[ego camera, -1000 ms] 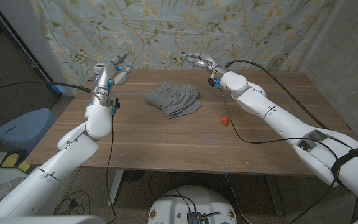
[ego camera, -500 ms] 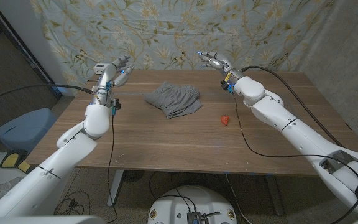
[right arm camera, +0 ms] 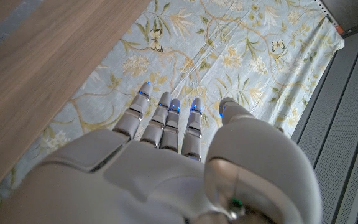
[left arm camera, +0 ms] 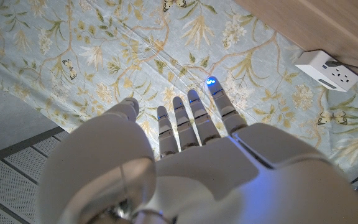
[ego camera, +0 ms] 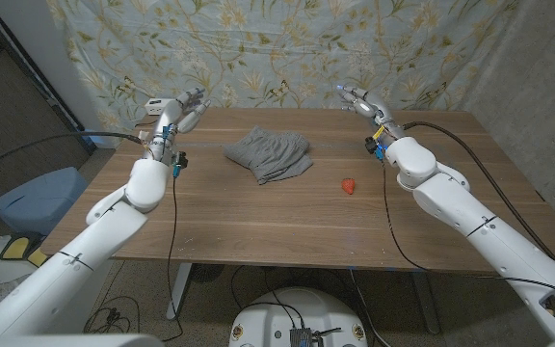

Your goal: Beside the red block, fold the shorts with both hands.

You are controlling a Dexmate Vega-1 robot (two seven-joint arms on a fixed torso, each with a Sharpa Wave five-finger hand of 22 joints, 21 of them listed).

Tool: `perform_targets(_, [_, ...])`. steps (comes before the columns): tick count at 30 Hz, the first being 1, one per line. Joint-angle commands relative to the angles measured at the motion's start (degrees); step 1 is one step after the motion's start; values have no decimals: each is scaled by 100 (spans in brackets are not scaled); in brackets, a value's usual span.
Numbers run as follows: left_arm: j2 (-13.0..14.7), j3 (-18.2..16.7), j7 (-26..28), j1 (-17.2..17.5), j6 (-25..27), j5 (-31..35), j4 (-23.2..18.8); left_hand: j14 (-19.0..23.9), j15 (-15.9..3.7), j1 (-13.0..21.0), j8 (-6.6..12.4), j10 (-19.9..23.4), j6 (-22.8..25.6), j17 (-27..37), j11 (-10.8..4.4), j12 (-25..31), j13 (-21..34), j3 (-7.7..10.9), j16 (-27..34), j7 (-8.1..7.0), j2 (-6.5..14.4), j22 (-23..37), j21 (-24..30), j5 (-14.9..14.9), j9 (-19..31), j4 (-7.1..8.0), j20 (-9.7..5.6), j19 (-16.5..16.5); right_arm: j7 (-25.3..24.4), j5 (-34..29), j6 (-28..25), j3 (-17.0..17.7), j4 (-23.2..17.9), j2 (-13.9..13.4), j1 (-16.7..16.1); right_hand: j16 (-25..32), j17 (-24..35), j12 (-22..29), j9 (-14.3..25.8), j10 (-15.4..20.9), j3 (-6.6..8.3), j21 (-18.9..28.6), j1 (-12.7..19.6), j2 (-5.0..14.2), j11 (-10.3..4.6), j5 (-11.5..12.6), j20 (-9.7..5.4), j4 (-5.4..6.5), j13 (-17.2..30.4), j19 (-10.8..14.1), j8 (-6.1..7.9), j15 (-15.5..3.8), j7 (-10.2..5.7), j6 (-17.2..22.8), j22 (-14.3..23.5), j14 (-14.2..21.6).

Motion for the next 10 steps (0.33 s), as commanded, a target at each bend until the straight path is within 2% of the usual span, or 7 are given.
perform_targets(1, [113, 82, -345, -48, -355, -352, 113, 9, 34, -44, 29, 22, 36, 23, 33, 38, 25, 60, 27, 43, 24, 28, 0, 31, 11, 5, 32, -44, -775, 77, 351, 840, -767, -289, -1379, 24, -33, 46, 8, 140, 66, 59, -48, -50, 7, -7, 40, -15, -2, 80, 75, -9, 54, 154, -3, 130])
perform_targets(2, [140, 99, -362, -24, -331, -339, 65, 9, 33, -47, 29, 21, 36, 24, 36, 39, 26, 62, 27, 41, 27, 28, 0, 32, 11, 5, 38, -41, -917, -1, 345, 978, -879, -364, -1583, 17, -44, 52, 7, 166, 71, 59, -48, -62, 30, -6, 46, -24, -3, 82, 78, -4, 61, 176, -3, 139])
perform_targets(5, [150, 124, -349, -13, -275, -323, 17, 8, 32, -54, 30, 15, 34, 24, 41, 38, 26, 67, 28, 44, 33, 29, -3, 34, 11, 5, 39, -44, -1114, -109, 308, 1119, -988, -373, -1779, 14, -64, 54, 6, 196, 75, 62, -66, -82, 19, -8, 53, -28, -6, 91, 92, 6, 76, 246, -3, 182])
perform_targets(6, [134, 152, -342, -5, -210, -329, -29, 8, 34, -58, 30, 15, 34, 24, 48, 38, 26, 69, 29, 42, 35, 29, -5, 35, 11, 5, 40, -45, -1241, -155, 439, 1234, -1030, -343, -1966, 10, -72, 61, 6, 224, 79, 66, -71, -84, 12, -8, 50, -29, -7, 102, 96, 6, 86, 269, -3, 190])
perform_targets(10, [92, 265, -320, -44, 26, -317, -154, 4, 37, -70, 31, 19, 31, 25, 44, 42, 26, 79, 29, 60, 46, 30, -10, 39, 11, 4, 42, -45, -1563, -453, 741, 1415, -1150, -212, -2356, 16, -92, 72, 4, 294, 116, 93, -87, -48, 23, -2, 58, -25, -11, 170, 108, 4, 135, 356, -3, 264])
